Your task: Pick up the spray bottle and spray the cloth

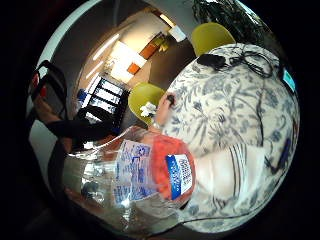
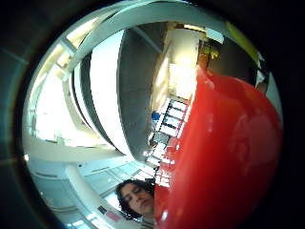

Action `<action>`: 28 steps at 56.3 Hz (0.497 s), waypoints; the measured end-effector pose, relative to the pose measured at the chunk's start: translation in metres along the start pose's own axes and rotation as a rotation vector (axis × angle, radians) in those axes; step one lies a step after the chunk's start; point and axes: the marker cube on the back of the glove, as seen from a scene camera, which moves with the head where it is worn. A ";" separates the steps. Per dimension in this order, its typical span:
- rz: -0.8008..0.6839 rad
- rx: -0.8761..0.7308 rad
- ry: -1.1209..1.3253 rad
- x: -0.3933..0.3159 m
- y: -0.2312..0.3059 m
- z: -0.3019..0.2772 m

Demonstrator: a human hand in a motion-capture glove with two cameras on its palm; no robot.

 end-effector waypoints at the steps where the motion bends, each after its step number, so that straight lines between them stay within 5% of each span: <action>1: -0.003 0.006 0.013 0.008 -0.003 0.006; 14: -0.014 0.016 0.127 0.090 -0.011 0.067; 19: -0.008 -0.118 0.119 0.109 0.004 0.082; 28: -0.036 -0.003 0.118 0.115 -0.022 0.100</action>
